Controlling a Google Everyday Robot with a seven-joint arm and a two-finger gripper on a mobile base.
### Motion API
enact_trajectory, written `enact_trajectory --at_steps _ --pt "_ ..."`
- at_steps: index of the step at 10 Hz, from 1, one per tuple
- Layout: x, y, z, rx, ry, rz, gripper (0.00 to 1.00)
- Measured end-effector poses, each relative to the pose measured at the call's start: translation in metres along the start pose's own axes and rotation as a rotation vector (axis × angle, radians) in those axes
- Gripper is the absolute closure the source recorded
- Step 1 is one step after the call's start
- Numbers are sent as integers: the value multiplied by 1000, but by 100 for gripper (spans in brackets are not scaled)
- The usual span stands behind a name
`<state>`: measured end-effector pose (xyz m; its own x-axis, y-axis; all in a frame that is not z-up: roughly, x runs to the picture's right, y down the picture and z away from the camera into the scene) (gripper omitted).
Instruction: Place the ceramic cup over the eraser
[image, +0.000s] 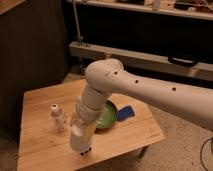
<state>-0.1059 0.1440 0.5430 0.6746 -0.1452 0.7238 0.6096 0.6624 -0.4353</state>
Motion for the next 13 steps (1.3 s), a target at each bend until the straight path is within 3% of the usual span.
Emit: enact_trajectory --at_steps 6,10,11,13 --pt "6 -17 5 13 -18 32 100" --pt "11 -21 16 4 -5 49 98" --pt "14 -21 18 3 -1 57 91" --pt "22 -22 21 6 4 75 69"
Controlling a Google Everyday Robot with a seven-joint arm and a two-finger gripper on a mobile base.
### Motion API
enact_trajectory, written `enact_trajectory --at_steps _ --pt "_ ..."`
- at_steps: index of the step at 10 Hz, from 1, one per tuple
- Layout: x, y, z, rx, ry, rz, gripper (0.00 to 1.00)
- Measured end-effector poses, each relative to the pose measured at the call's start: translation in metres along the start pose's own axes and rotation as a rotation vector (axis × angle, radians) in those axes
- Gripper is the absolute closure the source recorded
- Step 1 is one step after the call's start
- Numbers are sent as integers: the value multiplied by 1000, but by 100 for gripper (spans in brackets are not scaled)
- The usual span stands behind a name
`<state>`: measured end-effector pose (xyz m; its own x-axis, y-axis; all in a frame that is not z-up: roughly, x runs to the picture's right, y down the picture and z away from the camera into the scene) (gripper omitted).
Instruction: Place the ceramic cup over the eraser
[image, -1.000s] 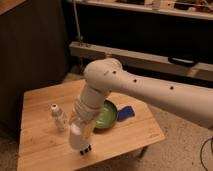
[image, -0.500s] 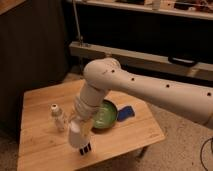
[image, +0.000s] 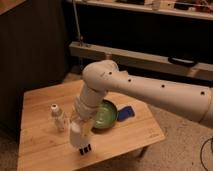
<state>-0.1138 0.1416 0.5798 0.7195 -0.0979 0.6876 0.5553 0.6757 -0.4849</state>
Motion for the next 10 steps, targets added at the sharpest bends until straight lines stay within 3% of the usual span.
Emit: enact_trajectory --at_steps 1,4,6,10 --pt "5 0 1 3 -2 9 60" --pt "13 -1 7 3 -8 23 51" --pt "16 1 15 -6 -11 27 36" --pt "16 2 29 -27 -16 26 34"
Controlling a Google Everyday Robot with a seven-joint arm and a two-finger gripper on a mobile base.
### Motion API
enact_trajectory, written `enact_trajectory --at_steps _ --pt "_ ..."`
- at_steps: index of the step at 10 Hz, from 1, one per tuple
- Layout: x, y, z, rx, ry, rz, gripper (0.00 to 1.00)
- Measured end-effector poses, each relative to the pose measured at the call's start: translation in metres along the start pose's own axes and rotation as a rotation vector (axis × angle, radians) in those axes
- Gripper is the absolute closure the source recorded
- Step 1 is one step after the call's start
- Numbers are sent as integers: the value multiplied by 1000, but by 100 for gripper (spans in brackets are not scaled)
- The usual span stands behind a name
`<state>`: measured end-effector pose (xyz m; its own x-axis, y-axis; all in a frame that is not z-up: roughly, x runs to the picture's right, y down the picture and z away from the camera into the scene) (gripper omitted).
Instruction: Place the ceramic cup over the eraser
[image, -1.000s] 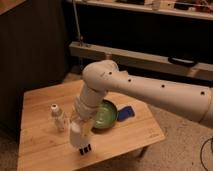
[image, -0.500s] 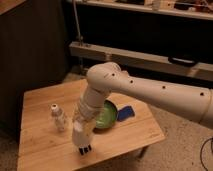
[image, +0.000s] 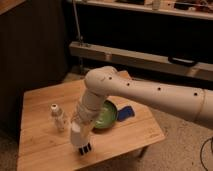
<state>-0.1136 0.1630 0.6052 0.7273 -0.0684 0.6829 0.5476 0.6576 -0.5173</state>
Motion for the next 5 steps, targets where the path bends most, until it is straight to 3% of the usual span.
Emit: enact_trajectory --at_steps 5 --pt "15 7 15 -14 -19 38 34"
